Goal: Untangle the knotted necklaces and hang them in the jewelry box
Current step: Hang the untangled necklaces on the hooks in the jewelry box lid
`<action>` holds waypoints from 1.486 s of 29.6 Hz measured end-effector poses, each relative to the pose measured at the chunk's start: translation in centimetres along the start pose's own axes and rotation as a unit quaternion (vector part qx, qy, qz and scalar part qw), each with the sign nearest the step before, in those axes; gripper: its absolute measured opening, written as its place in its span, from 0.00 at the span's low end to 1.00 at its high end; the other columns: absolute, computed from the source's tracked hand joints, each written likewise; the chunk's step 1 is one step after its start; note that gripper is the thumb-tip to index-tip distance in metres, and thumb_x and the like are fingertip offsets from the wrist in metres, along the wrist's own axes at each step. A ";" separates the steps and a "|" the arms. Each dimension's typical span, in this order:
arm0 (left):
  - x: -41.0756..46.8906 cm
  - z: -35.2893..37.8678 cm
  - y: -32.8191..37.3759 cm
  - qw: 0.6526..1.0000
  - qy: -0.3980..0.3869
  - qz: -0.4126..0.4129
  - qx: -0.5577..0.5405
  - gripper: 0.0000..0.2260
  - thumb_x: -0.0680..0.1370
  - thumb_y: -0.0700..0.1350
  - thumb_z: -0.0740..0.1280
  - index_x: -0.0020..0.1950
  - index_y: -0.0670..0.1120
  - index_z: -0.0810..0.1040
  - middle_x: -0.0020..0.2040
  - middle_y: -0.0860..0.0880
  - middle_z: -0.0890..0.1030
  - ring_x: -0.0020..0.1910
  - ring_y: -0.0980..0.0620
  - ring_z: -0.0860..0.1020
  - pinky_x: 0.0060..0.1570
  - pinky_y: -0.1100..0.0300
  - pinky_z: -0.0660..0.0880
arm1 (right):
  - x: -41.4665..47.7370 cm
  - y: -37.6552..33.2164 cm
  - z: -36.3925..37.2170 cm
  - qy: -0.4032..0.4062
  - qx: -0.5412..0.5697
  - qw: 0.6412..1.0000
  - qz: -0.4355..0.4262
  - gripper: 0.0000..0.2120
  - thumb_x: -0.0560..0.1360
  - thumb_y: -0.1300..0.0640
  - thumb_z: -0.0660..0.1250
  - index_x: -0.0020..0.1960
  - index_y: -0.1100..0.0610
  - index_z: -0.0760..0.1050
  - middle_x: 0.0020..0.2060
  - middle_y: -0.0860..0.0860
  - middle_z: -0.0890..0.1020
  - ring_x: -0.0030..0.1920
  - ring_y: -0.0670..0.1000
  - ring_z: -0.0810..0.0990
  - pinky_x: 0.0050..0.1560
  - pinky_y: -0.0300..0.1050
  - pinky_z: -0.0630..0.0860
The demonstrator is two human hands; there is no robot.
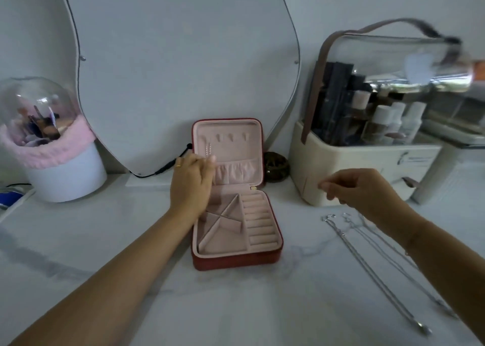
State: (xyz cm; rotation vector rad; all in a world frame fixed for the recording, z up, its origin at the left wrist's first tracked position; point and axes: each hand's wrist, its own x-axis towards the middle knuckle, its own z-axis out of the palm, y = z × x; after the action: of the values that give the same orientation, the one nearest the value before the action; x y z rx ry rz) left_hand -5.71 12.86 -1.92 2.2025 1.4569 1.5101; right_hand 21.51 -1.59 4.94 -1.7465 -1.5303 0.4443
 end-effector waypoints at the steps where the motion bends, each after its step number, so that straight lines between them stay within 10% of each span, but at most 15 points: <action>1: -0.2 -0.1 0.1 1.000 -0.005 -0.014 -0.015 0.32 0.78 0.61 0.46 0.40 0.39 0.80 0.46 0.45 0.78 0.50 0.48 0.72 0.53 0.60 0.64 | -0.4 1.3 -0.5 -0.001 -0.032 0.999 0.019 0.04 0.73 0.57 0.72 0.39 0.53 0.83 0.32 0.49 0.83 0.33 0.48 0.78 0.37 0.34 0.72; 5: -1.6 -0.5 0.8 0.992 -0.062 -0.069 -0.090 0.27 0.79 0.61 0.50 0.47 0.47 0.83 0.51 0.47 0.79 0.54 0.47 0.76 0.57 0.48 0.73 | -1.0 5.7 0.2 -0.028 -0.133 0.989 0.057 0.04 0.70 0.56 0.74 0.37 0.52 0.82 0.34 0.47 0.83 0.40 0.46 0.78 0.39 0.31 0.72; 19: -4.1 -1.7 3.0 0.977 -0.109 -0.137 -0.117 0.22 0.82 0.56 0.53 0.43 0.48 0.82 0.43 0.55 0.82 0.47 0.56 0.78 0.49 0.61 0.69 | -0.2 6.4 2.8 -0.068 -0.259 0.959 0.090 0.18 0.77 0.55 0.63 0.31 0.59 0.67 0.26 0.53 0.70 0.29 0.52 0.68 0.30 0.44 0.63; 25: -4.1 -2.1 3.6 0.974 -0.122 -0.146 -0.123 0.21 0.82 0.56 0.53 0.42 0.49 0.81 0.43 0.56 0.81 0.46 0.61 0.77 0.50 0.63 0.69 | -0.7 6.3 2.9 -0.079 -0.280 0.955 0.064 0.14 0.79 0.54 0.58 0.44 0.64 0.73 0.40 0.57 0.78 0.43 0.58 0.77 0.40 0.47 0.69; 31: -3.2 -2.9 6.2 0.977 -0.125 -0.119 -0.125 0.18 0.83 0.52 0.54 0.44 0.49 0.81 0.46 0.55 0.81 0.49 0.58 0.76 0.47 0.71 0.67 | -0.9 4.4 1.0 -0.067 -0.227 0.971 0.012 0.11 0.80 0.56 0.58 0.46 0.61 0.75 0.36 0.49 0.76 0.37 0.49 0.74 0.45 0.40 0.69; 34: -3.2 -2.4 9.6 0.949 -0.204 -0.124 -0.207 0.14 0.82 0.50 0.56 0.48 0.50 0.81 0.49 0.55 0.82 0.53 0.57 0.78 0.58 0.62 0.71 | -1.1 1.8 -0.5 -0.072 -0.158 0.985 -0.011 0.08 0.79 0.58 0.60 0.43 0.58 0.74 0.39 0.52 0.79 0.40 0.52 0.77 0.50 0.51 0.73; 37: -3.2 -1.4 13.4 0.877 -0.310 -0.158 -0.332 0.13 0.83 0.49 0.56 0.53 0.49 0.80 0.53 0.50 0.83 0.56 0.53 0.79 0.63 0.57 0.71 | -1.7 -1.4 -1.8 -0.110 0.034 0.993 -0.002 0.08 0.79 0.64 0.59 0.45 0.63 0.75 0.40 0.55 0.81 0.40 0.50 0.78 0.45 0.42 0.77; 44: -1.1 -2.4 17.7 0.807 -0.329 -0.208 -0.445 0.07 0.76 0.42 0.68 0.53 0.44 0.78 0.45 0.46 0.82 0.46 0.49 0.79 0.51 0.58 0.78 | -0.9 -7.2 -2.9 -0.106 0.124 0.985 -0.050 0.07 0.80 0.61 0.60 0.44 0.59 0.73 0.33 0.52 0.78 0.34 0.45 0.78 0.37 0.35 0.76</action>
State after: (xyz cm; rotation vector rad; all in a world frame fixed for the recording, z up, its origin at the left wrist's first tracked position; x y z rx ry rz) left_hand 3.75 1.56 8.19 1.4353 0.6878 0.8366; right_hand 18.41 -3.43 11.86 -1.4616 -1.6240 0.7563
